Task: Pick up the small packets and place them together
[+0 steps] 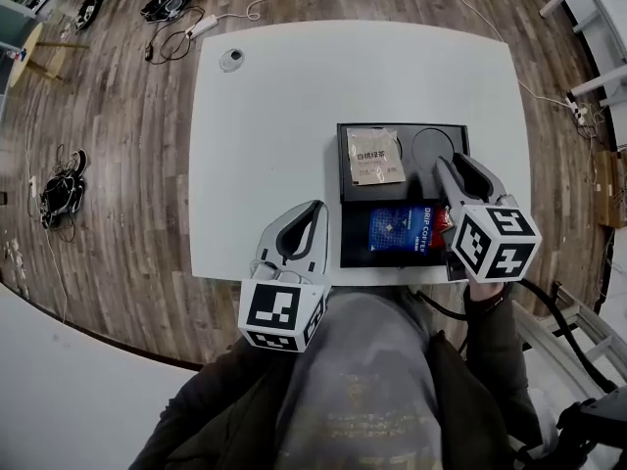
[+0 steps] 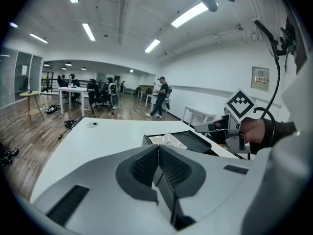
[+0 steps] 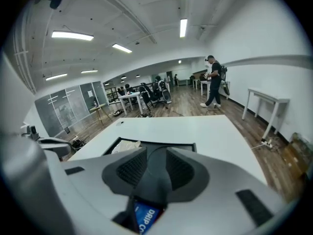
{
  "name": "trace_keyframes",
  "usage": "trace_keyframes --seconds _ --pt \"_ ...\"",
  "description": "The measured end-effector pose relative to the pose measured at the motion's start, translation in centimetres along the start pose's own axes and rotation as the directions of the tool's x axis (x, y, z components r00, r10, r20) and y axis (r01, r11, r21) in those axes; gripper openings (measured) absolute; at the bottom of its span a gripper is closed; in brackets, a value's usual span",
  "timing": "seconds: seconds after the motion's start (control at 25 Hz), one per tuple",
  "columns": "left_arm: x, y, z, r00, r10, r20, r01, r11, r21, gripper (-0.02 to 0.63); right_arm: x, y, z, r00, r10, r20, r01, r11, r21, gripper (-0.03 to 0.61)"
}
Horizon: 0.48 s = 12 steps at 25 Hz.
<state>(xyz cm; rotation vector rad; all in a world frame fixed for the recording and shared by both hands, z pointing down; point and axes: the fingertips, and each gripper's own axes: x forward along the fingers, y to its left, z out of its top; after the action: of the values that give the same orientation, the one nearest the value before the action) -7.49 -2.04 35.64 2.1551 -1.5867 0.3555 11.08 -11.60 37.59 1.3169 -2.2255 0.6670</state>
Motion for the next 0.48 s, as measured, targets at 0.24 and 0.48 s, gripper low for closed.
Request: trace_keyframes --seconds 0.24,0.48 --pt "0.2 -3.5 -1.1 0.994 -0.101 -0.038 0.103 0.994 0.04 0.006 -3.7 0.5 -5.0 0.999 0.011 -0.043 -0.009 0.999 0.049 0.124" --pt "0.2 -5.0 -1.8 0.988 -0.139 -0.07 0.143 0.988 0.061 0.006 -2.9 1.4 -11.8 0.961 0.071 -0.269 -0.043 0.993 0.11 0.124"
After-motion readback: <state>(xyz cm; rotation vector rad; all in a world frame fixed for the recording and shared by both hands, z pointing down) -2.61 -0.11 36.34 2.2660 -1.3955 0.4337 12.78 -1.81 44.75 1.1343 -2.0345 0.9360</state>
